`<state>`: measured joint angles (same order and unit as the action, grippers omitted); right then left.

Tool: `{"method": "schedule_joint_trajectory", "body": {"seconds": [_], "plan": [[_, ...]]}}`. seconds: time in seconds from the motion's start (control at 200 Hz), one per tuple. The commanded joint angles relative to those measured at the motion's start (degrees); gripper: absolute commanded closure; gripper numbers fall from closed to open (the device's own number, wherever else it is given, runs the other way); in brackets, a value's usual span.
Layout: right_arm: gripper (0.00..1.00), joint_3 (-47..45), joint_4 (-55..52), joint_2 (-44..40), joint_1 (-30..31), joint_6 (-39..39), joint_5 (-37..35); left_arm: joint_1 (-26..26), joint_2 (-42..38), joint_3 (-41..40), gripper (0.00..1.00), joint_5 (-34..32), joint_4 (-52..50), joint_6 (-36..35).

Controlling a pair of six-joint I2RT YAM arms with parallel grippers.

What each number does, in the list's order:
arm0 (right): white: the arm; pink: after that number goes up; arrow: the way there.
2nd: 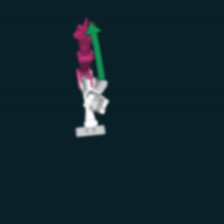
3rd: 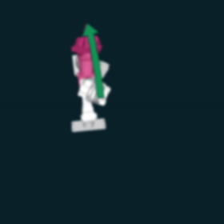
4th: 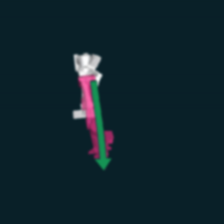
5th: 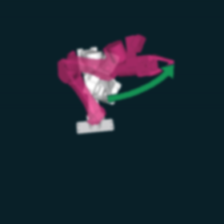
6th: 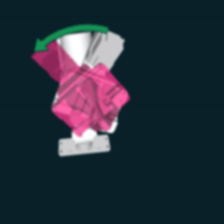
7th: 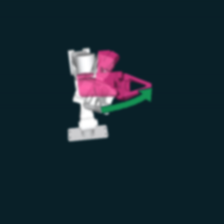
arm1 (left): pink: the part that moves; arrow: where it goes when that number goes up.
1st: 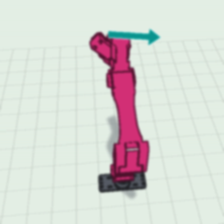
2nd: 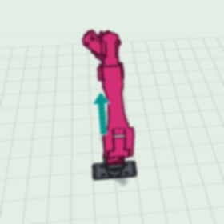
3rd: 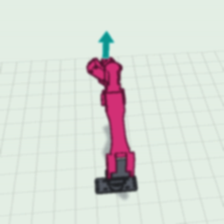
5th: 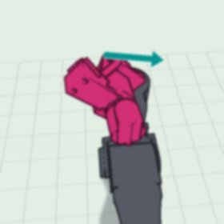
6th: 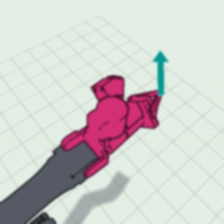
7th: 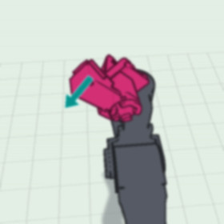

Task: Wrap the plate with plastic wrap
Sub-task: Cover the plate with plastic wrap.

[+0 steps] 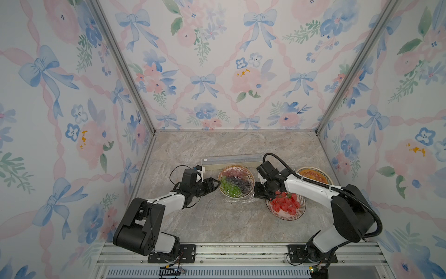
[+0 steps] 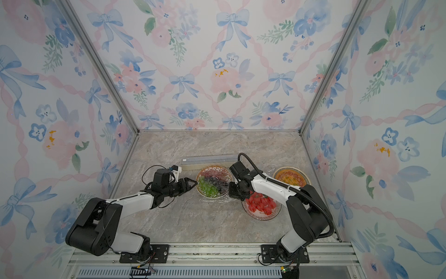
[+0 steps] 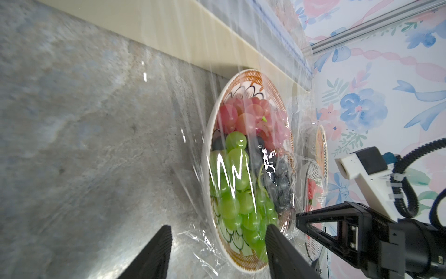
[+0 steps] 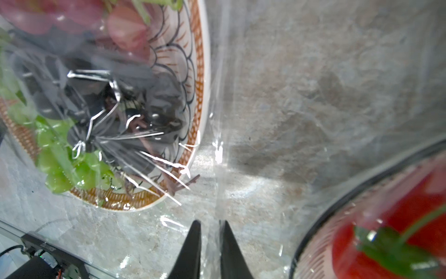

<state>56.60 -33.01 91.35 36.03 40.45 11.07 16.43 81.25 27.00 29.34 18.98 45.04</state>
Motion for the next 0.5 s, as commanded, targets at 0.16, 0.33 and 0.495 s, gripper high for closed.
{"method": "schedule_joint_trajectory", "body": {"seconds": [0.16, 0.33, 0.495], "plan": [[0.69, -1.16, 4.67, 2.71, -2.12, 0.59, -1.91, -0.23, -0.03, 0.22, 0.36, -0.78, -2.11, -1.97], [0.47, -0.12, 0.01, -2.67, -2.8, -0.29, -8.09, -0.34, -1.63, 1.26, 0.36, -2.82, -5.21, -3.49], [0.25, 1.04, -6.91, -11.42, -2.9, -2.21, -11.05, -0.82, -5.0, 1.68, 0.36, -4.9, -8.55, -4.13]]}}
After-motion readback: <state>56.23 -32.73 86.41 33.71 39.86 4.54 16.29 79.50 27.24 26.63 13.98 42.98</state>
